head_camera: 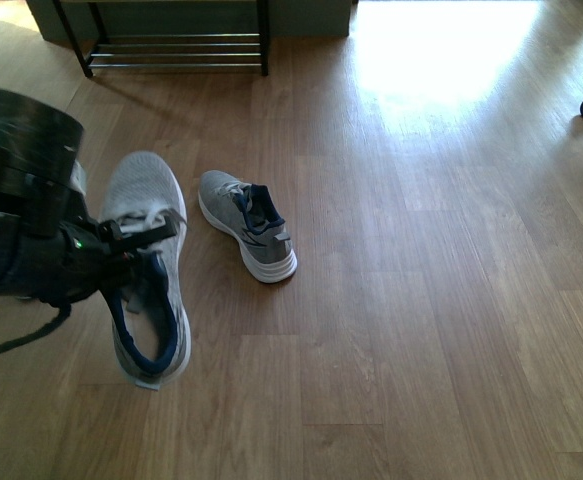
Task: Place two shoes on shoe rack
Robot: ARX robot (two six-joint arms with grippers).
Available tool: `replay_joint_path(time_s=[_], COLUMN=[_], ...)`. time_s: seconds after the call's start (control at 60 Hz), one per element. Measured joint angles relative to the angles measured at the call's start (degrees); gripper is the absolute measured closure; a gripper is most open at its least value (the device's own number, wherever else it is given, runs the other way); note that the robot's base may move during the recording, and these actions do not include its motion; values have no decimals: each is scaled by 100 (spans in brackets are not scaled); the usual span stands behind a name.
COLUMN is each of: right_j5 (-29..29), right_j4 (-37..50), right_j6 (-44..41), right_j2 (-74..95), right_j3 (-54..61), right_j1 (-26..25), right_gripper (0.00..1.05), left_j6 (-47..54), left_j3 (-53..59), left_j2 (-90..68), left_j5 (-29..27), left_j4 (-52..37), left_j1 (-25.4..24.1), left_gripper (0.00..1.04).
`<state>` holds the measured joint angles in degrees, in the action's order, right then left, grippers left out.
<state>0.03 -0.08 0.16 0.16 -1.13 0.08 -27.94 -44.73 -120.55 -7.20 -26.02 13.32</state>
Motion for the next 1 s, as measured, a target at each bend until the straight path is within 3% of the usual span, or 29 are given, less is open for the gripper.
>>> replay_joint_path(time_s=[0.234, 0.3, 0.4, 0.45, 1.001], right_j5=[0, 0, 2, -2, 11], right_j4=[0, 0, 0, 0, 0], right_j6=[0, 0, 0, 0, 0], right_j2=[0, 0, 0, 0, 0], right_j3=[0, 0, 0, 0, 0], right_j1=[0, 0, 0, 0, 0], right_gripper=[9, 9, 9, 9, 9], left_j6=[892, 1060, 1373, 1421, 1480], left_j3=[1932, 2376, 3075, 3104, 3095], left_j2=[3099, 4179, 7112, 7901, 8118], left_j5=[-487, -752, -1104, -1080, -1043], left_j4=[157, 721, 2413, 2516, 2527], left_j1=[-116, -90, 11, 24, 61], left_gripper=[103, 103, 103, 103, 103])
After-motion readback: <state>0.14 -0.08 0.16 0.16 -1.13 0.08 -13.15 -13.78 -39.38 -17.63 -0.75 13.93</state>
